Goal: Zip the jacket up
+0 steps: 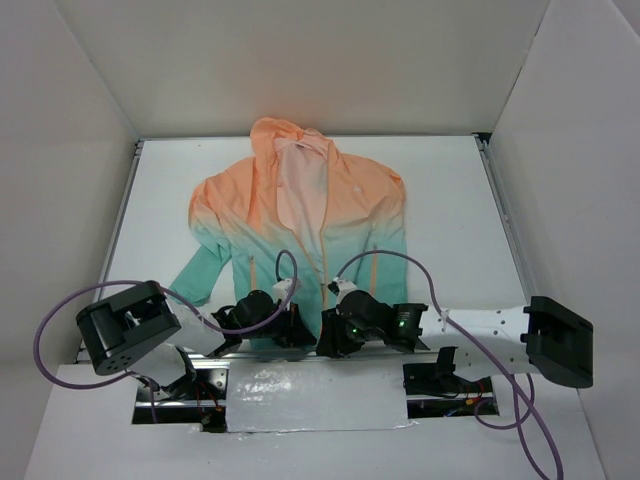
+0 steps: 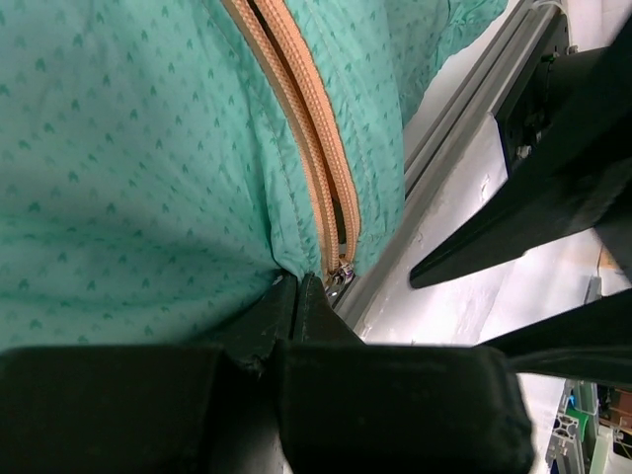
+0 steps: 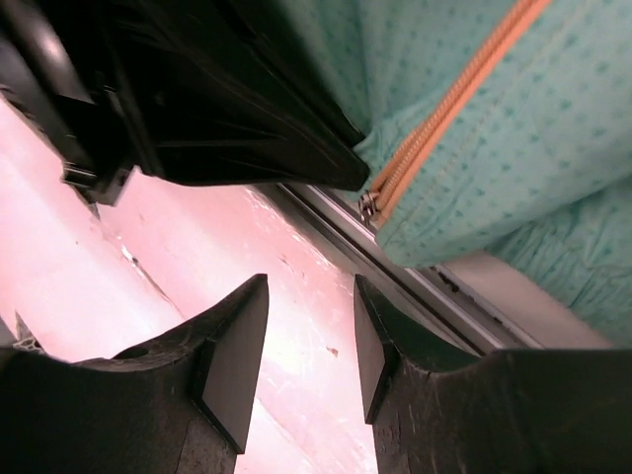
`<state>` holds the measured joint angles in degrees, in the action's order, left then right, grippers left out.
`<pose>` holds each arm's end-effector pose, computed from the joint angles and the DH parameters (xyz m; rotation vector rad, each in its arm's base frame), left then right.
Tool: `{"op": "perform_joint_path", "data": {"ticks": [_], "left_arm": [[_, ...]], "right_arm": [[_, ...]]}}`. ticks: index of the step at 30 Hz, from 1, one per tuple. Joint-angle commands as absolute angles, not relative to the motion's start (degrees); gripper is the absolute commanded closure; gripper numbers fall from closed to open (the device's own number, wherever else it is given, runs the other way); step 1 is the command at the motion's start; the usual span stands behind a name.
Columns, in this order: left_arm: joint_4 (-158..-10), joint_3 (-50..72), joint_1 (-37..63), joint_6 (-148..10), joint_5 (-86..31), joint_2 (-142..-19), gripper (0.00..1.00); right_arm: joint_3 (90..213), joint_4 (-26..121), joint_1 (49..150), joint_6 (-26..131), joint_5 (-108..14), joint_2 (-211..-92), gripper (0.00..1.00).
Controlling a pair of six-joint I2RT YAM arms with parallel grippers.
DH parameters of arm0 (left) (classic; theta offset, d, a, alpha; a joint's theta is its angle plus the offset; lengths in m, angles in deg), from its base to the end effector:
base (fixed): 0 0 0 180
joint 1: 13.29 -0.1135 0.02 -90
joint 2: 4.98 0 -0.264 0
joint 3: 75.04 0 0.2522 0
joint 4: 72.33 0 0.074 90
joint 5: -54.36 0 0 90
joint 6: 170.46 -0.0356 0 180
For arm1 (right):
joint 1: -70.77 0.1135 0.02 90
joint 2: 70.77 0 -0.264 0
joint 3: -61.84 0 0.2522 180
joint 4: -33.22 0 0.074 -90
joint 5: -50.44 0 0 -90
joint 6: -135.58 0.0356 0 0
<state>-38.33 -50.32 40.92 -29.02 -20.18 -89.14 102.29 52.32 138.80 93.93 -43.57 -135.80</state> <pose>0.1205 -0.1833 0.1124 0.2534 2.3004 -1.3497 0.0789 0.2023 0.1723 -0.4821 2.5518 0.9919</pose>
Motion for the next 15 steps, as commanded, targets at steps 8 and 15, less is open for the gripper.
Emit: {"op": "perform_joint_path", "data": {"ticks": [8, 15], "left_arm": [[-35.12, -48.8, 41.46, -28.78, -18.24, -90.06, 1.0], [-35.3, -48.53, 41.55, -28.96, -18.06, -89.97, 1.0]], "right_arm": [[100.29, 42.15, 141.26, 101.73, -44.92, -143.54, 0.54], [101.08, 44.77, 141.26, 103.05, -39.65, -143.54, 0.55]]}}
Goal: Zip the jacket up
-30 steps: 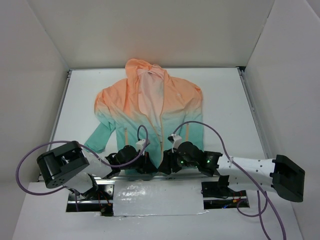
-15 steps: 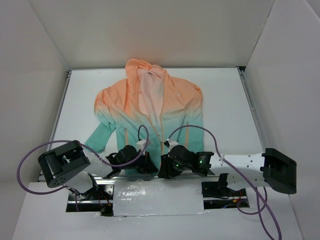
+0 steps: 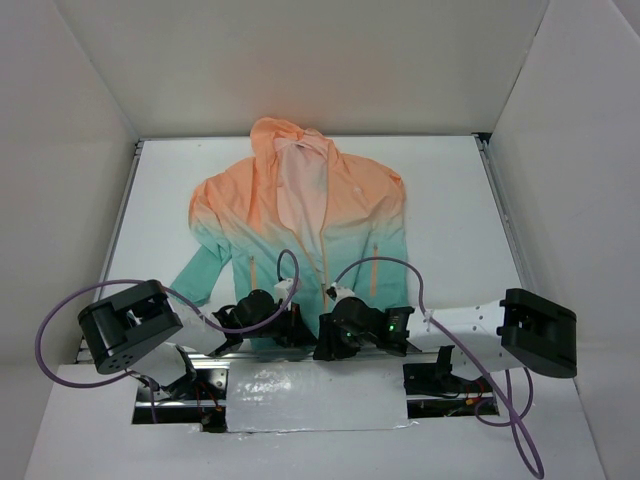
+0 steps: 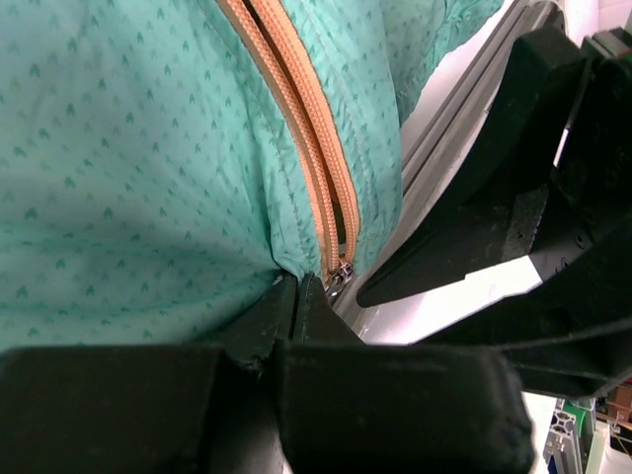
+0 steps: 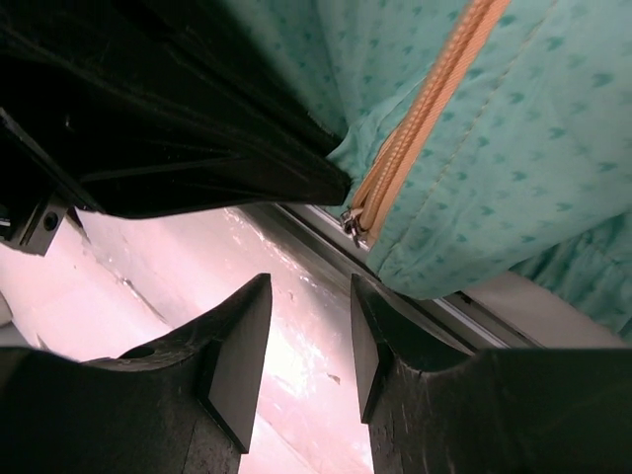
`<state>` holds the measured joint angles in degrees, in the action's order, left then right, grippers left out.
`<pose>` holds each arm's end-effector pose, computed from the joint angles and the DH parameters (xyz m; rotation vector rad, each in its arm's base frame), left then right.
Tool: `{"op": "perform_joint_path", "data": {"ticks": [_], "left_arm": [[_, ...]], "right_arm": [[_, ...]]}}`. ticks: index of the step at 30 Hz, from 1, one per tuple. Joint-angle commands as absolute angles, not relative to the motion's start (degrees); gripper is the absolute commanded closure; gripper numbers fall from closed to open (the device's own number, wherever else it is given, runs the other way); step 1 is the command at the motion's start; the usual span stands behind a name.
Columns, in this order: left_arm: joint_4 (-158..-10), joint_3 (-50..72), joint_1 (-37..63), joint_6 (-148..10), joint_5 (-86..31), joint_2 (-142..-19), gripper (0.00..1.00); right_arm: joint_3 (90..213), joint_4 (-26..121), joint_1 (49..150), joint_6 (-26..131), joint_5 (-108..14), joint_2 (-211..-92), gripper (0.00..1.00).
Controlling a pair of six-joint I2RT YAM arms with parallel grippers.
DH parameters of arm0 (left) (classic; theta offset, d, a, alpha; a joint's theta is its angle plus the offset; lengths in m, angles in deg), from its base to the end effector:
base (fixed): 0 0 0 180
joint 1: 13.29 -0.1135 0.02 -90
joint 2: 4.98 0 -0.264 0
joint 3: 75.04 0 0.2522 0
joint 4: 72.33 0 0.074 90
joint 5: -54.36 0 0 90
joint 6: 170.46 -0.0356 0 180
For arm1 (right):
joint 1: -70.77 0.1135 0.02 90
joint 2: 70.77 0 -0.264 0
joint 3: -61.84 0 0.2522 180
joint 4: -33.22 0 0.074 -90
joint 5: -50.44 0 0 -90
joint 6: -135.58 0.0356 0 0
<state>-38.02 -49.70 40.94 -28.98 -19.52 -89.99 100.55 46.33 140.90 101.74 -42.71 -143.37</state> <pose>0.1218 -0.1860 0.1125 0.2621 2.3022 -1.3612 0.0747 0.2124 0.1447 -0.3551 2.6596 0.9762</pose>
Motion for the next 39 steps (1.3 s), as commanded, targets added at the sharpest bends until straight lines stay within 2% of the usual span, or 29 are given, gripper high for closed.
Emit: {"op": "perform_joint_path", "data": {"ticks": [1, 13, 23, 26, 29, 30, 31, 39], "left_arm": [[-35.03, -48.62, 41.46, -28.96, -17.8, -90.23, 1.0], [-34.33, -48.44, 41.64, -28.78, -17.1, -90.14, 1.0], [-32.4, -48.8, 41.72, -28.25, -16.83, -91.11, 1.0], [-32.22, -48.8, 41.9, -28.25, -16.83, -91.29, 1.0], [-32.22, -48.88, 41.9, -28.25, -16.92, -91.28, 1.0], [-32.22, -48.88, 41.9, -28.25, -17.01, -91.37, 1.0], [-32.31, -48.8, 41.9, -28.25, -17.1, -91.29, 1.0], [-32.22, -48.88, 42.08, -28.25, -17.71, -91.72, 1.0]], "right_arm": [[101.17, 44.78, 141.26, 103.14, -39.64, -143.72, 0.55], [103.02, 45.66, 141.26, 103.5, -36.22, -146.53, 0.6], [103.63, 45.04, 141.26, 103.85, -35.78, -146.97, 0.74], [104.07, 45.92, 141.26, 104.28, -35.51, -146.97, 0.86], [104.07, 46.45, 141.35, 104.81, -35.6, -146.53, 0.91], [104.07, 46.54, 141.09, 105.16, -35.69, -146.36, 0.98], [104.07, 46.54, 141.17, 105.51, -35.69, -145.92, 1.0], [104.25, 48.38, 141.09, 107.36, -37.53, -142.5, 1.0]]}}
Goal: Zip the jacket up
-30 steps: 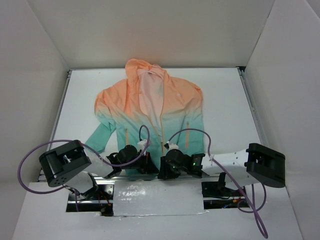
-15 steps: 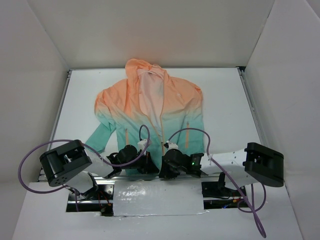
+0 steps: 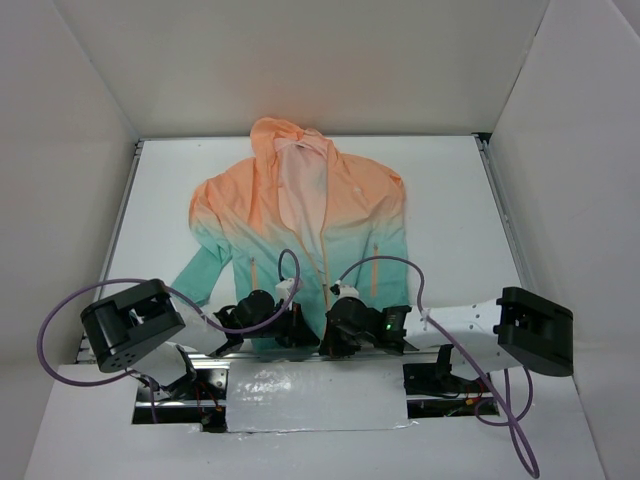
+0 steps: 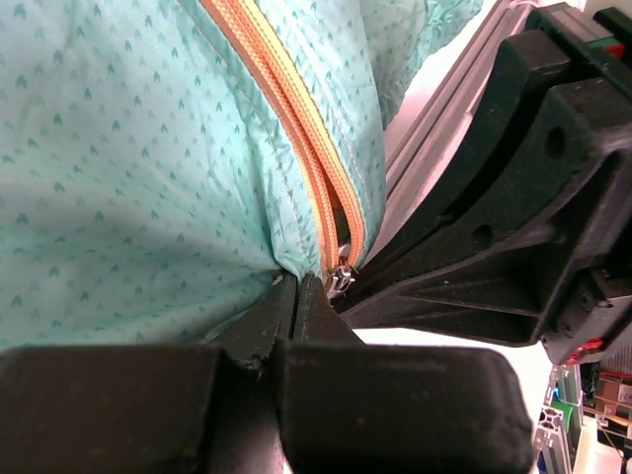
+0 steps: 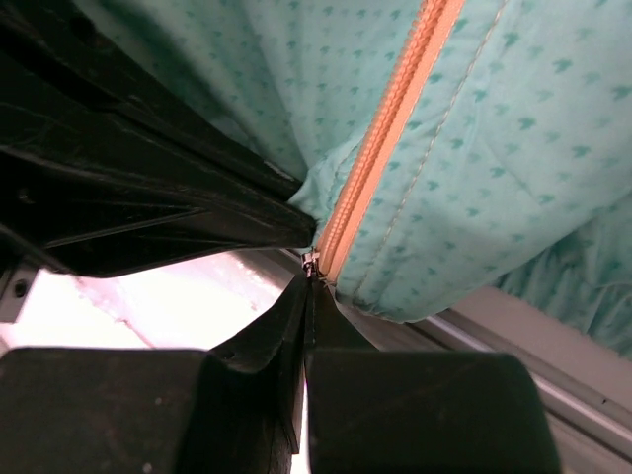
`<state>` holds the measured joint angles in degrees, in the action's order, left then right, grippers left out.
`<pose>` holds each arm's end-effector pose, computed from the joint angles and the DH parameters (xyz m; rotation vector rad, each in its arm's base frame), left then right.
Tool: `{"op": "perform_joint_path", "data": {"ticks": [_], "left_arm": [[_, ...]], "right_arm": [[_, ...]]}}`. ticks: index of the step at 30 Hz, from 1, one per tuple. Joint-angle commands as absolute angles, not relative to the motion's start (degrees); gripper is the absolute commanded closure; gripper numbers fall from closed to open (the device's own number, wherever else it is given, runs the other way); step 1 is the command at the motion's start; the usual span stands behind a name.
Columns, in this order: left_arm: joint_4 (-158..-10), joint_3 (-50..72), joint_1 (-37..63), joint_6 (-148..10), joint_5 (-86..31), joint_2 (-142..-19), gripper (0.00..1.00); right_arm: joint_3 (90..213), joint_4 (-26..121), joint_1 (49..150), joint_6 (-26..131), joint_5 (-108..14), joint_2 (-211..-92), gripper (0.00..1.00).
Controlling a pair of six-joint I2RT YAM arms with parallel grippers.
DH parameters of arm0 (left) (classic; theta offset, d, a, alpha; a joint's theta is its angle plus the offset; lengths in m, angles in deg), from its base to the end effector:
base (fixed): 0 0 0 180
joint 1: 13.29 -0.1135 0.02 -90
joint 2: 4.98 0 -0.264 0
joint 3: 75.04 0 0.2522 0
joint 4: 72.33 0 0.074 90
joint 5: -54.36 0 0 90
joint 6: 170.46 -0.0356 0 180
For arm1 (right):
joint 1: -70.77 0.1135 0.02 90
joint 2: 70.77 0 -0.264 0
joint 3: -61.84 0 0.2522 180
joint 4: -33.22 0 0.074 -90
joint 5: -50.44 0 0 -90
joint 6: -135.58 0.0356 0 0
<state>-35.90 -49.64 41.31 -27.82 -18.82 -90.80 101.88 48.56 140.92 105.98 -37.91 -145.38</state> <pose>0.1214 -0.1886 0.1135 0.2594 2.2893 -1.4004 0.0784 0.2143 0.1411 -0.2145 2.6817 0.8754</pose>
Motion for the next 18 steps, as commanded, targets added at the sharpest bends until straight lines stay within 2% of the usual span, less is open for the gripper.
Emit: {"op": "perform_joint_path", "data": {"ticks": [1, 8, 18], "left_arm": [[-32.13, -48.88, 42.16, -28.25, -17.71, -91.81, 1.0], [-33.8, -49.06, 42.25, -28.95, -19.21, -89.79, 1.0], [-30.82, -50.73, 42.25, -29.13, -19.56, -89.79, 1.0]], "right_arm": [[104.86, 48.47, 141.0, 107.62, -37.97, -142.4, 1.0], [105.22, 48.21, 140.12, 109.12, -40.87, -142.84, 1.0], [101.87, 42.32, 134.85, 113.77, -51.77, -141.26, 1.0]]}}
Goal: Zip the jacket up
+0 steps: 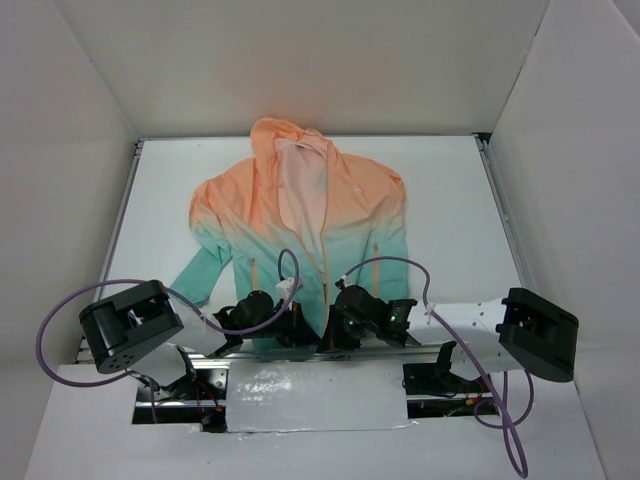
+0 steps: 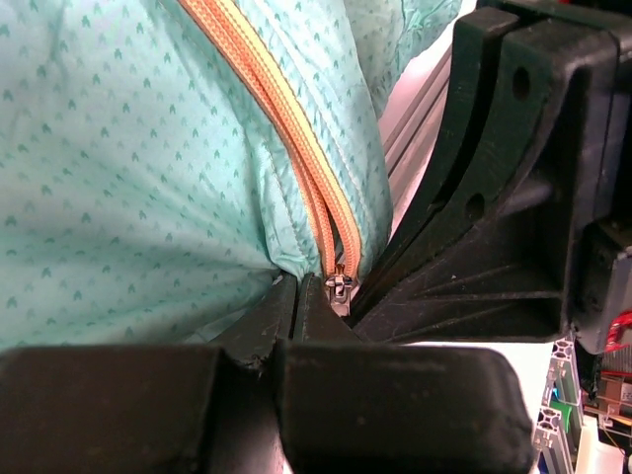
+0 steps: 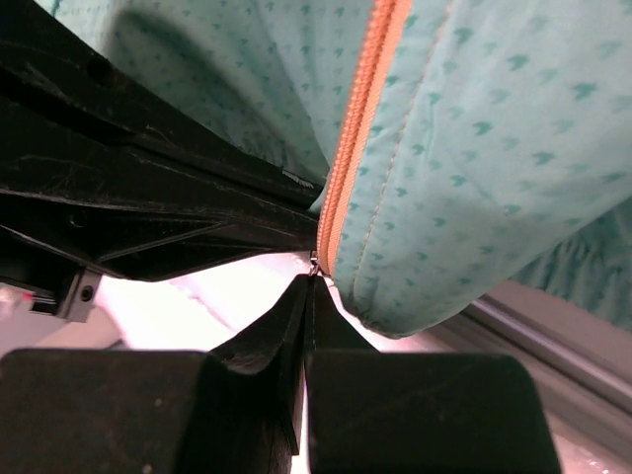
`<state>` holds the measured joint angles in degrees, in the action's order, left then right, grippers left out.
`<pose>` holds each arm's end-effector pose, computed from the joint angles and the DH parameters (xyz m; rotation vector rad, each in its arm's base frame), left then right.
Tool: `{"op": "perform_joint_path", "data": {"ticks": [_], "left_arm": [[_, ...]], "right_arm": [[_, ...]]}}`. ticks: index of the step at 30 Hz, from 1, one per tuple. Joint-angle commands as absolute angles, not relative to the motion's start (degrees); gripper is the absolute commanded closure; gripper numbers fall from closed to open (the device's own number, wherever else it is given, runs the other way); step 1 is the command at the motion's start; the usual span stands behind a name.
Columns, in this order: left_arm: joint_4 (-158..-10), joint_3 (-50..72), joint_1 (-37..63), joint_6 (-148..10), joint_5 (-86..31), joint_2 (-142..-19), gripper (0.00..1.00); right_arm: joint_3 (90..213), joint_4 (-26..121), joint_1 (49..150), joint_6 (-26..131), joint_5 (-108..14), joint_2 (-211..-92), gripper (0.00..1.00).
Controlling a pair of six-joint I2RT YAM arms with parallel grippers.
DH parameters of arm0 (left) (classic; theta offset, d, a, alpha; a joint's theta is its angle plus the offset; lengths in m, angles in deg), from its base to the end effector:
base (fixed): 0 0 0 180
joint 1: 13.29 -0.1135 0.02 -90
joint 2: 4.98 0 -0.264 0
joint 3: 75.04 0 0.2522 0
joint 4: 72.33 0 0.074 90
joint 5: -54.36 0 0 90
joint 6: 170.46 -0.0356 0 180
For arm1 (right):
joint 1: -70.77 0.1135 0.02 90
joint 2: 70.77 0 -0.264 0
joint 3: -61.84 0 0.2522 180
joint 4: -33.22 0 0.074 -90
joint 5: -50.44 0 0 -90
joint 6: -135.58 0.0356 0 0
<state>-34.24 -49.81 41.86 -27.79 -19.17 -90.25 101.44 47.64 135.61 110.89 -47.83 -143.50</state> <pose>0.1200 -0.1900 0.1177 0.2692 2.2510 -1.4234 0.0917 0.2072 0.1472 -0.0662 2.7628 1.0571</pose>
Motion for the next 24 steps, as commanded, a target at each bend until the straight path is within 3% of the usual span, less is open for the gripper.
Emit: {"op": "perform_joint_path", "data": {"ticks": [1, 10, 24], "left_arm": [[-30.55, -50.73, 42.34, -29.13, -19.56, -89.88, 1.0], [-27.21, -51.26, 42.25, -28.96, -19.12, -91.9, 1.0], [-25.01, -52.05, 42.43, -29.66, -20.0, -91.11, 1.0]], "right_arm": [[101.96, 42.93, 134.67, 114.56, -52.21, -141.17, 1.0], [104.51, 50.75, 133.62, 119.84, -52.39, -139.5, 1.0], [100.31, 53.31, 133.62, 140.31, -46.41, -132.04, 1.0]]}}
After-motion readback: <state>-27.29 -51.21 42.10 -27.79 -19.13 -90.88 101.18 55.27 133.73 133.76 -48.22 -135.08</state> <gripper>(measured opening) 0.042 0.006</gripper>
